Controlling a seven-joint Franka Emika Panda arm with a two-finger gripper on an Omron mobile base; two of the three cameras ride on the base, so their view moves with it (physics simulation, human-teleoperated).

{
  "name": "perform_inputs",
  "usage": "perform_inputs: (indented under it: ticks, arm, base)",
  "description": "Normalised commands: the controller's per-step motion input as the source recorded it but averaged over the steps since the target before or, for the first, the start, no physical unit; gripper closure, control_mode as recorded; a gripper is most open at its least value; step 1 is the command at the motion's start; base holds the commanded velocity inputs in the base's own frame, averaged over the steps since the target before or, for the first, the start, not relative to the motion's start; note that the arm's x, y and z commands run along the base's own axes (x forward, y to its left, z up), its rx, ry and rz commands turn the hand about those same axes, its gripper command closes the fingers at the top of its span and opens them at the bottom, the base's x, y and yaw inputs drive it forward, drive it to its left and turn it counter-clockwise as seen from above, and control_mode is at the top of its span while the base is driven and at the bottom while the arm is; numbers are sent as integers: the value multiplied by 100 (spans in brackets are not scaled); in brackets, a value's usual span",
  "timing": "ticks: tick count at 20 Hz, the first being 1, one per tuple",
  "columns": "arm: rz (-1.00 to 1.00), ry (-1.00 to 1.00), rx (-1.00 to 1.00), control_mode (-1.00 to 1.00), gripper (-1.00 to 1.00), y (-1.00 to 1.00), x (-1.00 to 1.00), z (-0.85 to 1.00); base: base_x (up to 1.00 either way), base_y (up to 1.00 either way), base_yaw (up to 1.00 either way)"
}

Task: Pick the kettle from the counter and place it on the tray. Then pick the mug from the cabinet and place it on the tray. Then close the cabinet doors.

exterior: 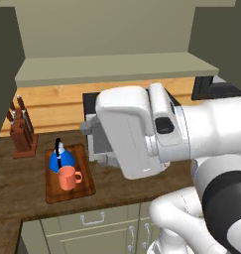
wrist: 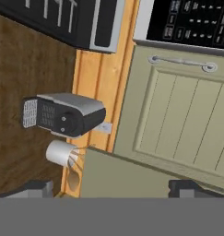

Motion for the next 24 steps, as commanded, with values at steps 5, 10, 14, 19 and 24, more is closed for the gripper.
perform_inputs:
  ticks: [5,10,14,19,24]
  arm:
    - [3,-15,0,-100,-100,52,-56,26]
    - [0,-7,0,-100,-100,52,-55,23]
    - [0,-6,1,-100,-100,66,-28,11]
    - [0,-3,0,-100,-100,71,14,0]
    - [-2,0,5,-100,-100,53,42,-5]
  base:
    - [0,0,0]
    - [0,0,0]
    - [0,0,0]
    - [0,0,0]
    - [0,0,0]
